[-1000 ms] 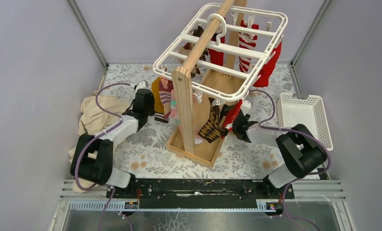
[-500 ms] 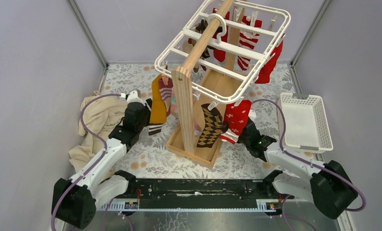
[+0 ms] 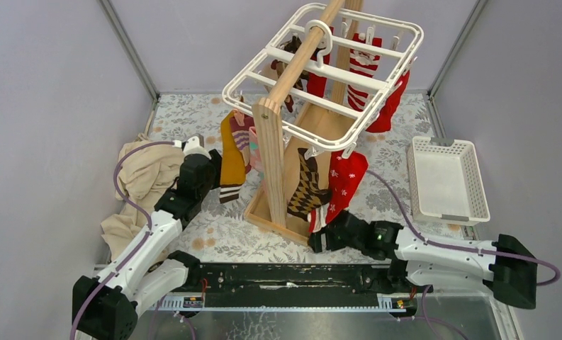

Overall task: Remove the socks clipped to the hanger
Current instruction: Move the clothesline to the center of the board.

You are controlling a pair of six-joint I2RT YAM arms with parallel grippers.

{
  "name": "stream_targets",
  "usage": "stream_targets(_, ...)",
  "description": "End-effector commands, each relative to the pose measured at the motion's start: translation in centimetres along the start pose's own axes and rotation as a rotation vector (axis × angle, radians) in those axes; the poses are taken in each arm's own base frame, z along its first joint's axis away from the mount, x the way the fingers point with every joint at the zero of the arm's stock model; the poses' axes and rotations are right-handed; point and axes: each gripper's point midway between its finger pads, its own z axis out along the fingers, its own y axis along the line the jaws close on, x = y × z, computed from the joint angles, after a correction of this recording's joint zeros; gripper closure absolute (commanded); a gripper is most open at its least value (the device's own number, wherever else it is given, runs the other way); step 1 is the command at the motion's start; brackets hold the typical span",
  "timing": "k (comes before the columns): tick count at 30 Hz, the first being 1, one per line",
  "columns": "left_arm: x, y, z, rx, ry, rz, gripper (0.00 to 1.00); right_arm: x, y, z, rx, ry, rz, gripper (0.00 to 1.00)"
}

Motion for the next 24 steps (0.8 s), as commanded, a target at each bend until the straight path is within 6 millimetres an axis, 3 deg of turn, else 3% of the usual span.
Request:
stream_targets(1, -0.5, -0.2, -0.2, -0.002, -0.023, -0.010, 0.48, 1.1, 3.3, -0.6, -0.044, -0.042, -0.121, 0.21)
stream_targets(4, -0.5, -0.3, -0.1, -0.001, -0.028, -0.010, 0.47, 0.2, 7.4, -0.8, -0.074, -0.154, -0.271, 0.24)
stream_targets(8, -0.2, 0.2, 0.0, -0.014, -0.032, -0.003, 0.47, -1.8, 10.6, -0.2, -0.024, -0.300, -0.377, 0.27)
stream_targets(12, 0.4, 0.8, 0.2, -0.026, -0.027, 0.000, 0.45, -5.1, 11.9, -0.1, 0.005, -0.473, -0.362, 0.28)
stream_targets(18, 1.0, 0.9, 0.7, -0.022, -0.023, -0.003, 0.44, -8.8, 13.0, -1.6, -0.021, -0.656, -0.360, 0.27)
stream_targets(24, 1.4, 1.4, 0.9, -0.032, -0.027, -0.005, 0.44, -10.4, 14.9, 0.6, -0.134, -0.621, -0.380, 0.38)
